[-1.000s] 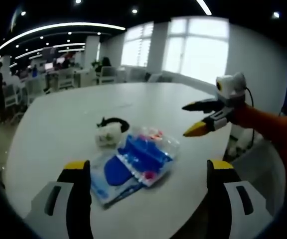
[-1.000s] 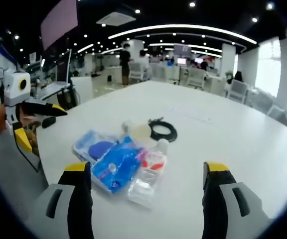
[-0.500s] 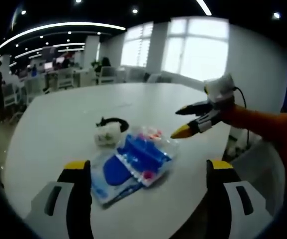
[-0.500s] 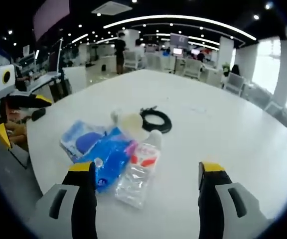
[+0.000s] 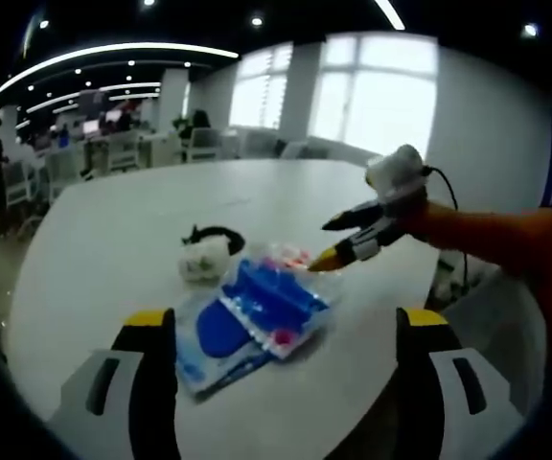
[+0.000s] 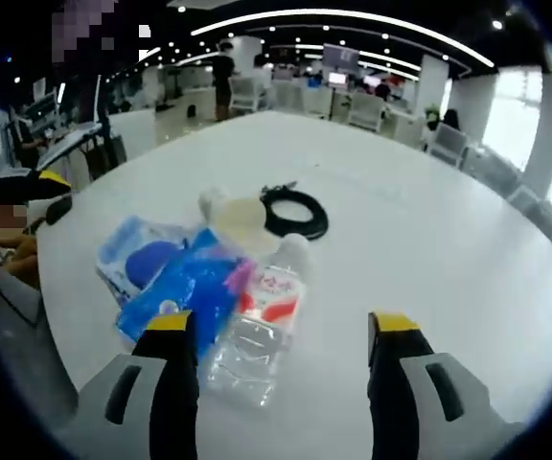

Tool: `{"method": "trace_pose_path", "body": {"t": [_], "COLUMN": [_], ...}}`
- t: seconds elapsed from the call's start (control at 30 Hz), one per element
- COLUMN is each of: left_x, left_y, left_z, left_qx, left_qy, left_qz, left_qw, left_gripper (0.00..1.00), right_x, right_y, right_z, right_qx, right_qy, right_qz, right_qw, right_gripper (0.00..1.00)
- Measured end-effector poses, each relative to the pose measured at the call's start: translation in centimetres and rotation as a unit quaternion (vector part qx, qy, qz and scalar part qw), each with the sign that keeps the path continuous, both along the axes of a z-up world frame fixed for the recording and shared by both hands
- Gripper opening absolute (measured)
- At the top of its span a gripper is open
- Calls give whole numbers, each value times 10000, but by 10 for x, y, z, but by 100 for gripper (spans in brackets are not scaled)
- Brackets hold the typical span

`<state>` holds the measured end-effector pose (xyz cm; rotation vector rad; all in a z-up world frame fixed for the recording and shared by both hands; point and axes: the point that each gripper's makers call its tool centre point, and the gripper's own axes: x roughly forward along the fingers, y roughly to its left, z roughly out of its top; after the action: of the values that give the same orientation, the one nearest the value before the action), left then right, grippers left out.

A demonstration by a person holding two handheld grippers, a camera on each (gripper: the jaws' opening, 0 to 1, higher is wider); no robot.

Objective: Arrange the tabletop items into an orderly group along one side of the table until the central work area is clear of visible clutter.

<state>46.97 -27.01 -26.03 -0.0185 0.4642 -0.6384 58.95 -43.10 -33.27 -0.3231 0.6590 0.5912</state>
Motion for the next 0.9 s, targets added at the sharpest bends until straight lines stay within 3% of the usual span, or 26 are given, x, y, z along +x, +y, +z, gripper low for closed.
{"method": "trace_pose_path", "body": {"t": [0.57,0.9], "left_x": [-1,-1], "left_y": [-1,-1], "left_z": [0,1], "left_qx": [-23,-62], "left_qy": [3,3], "left_qz": [-26,-27], "left_qw": [10000,10000], "left_gripper": [91,90], "right_x": [4,6], "right_y": [1,5], "right_z": [-24,-28], "right_qx": [-184,-230], "right_qy": [334,391], "right_qz": [-201,-239], "right_qw": [9991,9987], "right_gripper": [56,55]}}
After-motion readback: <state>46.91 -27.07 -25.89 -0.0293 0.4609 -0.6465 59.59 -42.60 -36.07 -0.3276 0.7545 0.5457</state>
